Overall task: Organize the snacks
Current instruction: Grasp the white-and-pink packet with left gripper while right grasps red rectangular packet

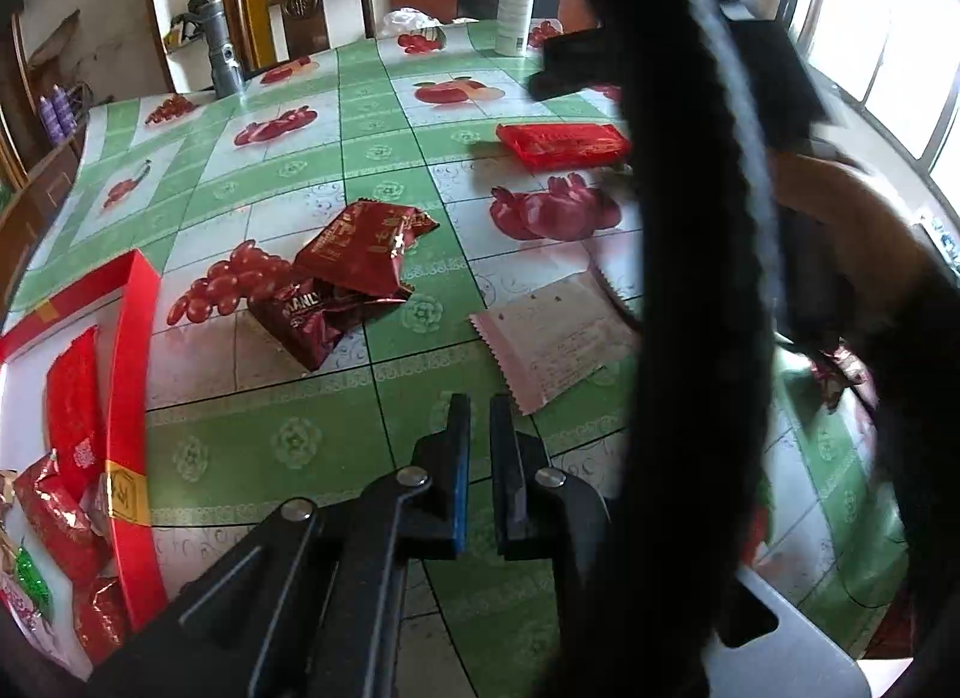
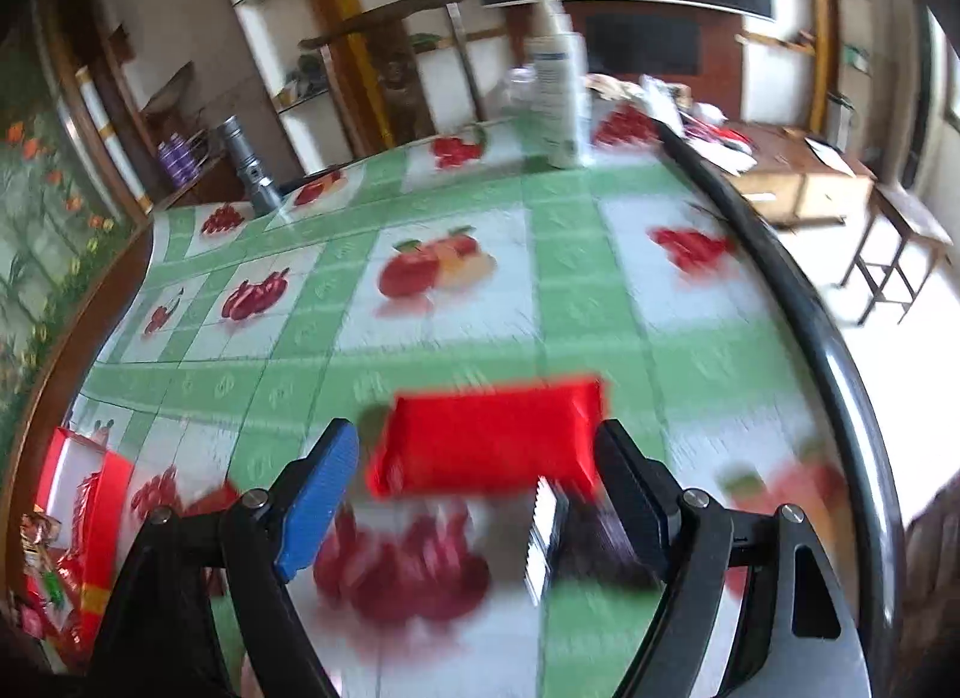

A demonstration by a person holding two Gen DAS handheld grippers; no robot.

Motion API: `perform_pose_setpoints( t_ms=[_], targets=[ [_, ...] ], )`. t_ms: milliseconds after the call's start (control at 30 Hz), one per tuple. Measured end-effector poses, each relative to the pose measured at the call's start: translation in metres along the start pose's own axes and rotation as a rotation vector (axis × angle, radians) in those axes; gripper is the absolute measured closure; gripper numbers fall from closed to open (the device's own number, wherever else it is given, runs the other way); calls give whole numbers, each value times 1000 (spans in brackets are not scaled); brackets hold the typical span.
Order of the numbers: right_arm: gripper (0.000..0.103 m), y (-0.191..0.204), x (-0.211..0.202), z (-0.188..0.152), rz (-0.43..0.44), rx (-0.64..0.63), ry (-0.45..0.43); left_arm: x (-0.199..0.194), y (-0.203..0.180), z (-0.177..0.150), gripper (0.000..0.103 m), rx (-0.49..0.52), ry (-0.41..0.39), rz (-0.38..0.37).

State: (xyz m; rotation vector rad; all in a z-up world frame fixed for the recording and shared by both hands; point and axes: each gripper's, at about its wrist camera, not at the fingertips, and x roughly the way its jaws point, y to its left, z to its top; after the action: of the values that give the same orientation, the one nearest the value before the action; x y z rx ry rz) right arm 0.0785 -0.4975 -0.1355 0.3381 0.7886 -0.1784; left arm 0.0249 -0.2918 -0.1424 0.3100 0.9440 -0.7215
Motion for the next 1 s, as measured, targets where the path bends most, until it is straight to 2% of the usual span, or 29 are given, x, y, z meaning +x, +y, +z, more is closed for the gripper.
perform_pose_setpoints(
  t_ms=[67,100,133,200,233,267,333,433,533,667,700,733,867,1000],
  targets=[
    [35,3,19,1,-4,-28,49,-2,-2,1,94,17,-5,-14],
    [36,4,21,1,-11,-44,50,-3,-4,3,92,33,-13,-16],
    [38,7,19,-1,-24,-75,43,-3,-6,5,86,45,-17,-24],
    [38,12,12,-10,-19,-108,76,-1,-9,10,66,60,-21,-32],
    [38,13,9,-14,-19,-116,86,0,-10,13,51,67,-24,-35],
    [38,14,2,-23,-25,-136,100,2,-11,15,44,74,-29,-39],
    [38,14,-12,-40,-34,-161,122,5,-13,21,43,89,-34,-48],
    [38,7,-42,-64,-4,-143,144,12,-18,27,42,131,-20,-70],
    [38,-11,-79,-81,13,-78,83,20,-24,33,42,174,-16,-65],
    [38,-27,-100,-76,16,-18,-2,40,-31,37,43,190,16,-45],
    [38,-27,-98,-72,16,-27,-4,45,-32,36,46,198,31,-41],
    [38,-26,-95,-71,16,-34,0,47,-33,35,57,202,37,-41],
    [38,-14,-66,-59,37,-85,28,44,-32,30,63,198,20,-45],
    [38,-4,-40,-59,4,-139,73,40,-24,28,65,159,18,-59]
  ],
)
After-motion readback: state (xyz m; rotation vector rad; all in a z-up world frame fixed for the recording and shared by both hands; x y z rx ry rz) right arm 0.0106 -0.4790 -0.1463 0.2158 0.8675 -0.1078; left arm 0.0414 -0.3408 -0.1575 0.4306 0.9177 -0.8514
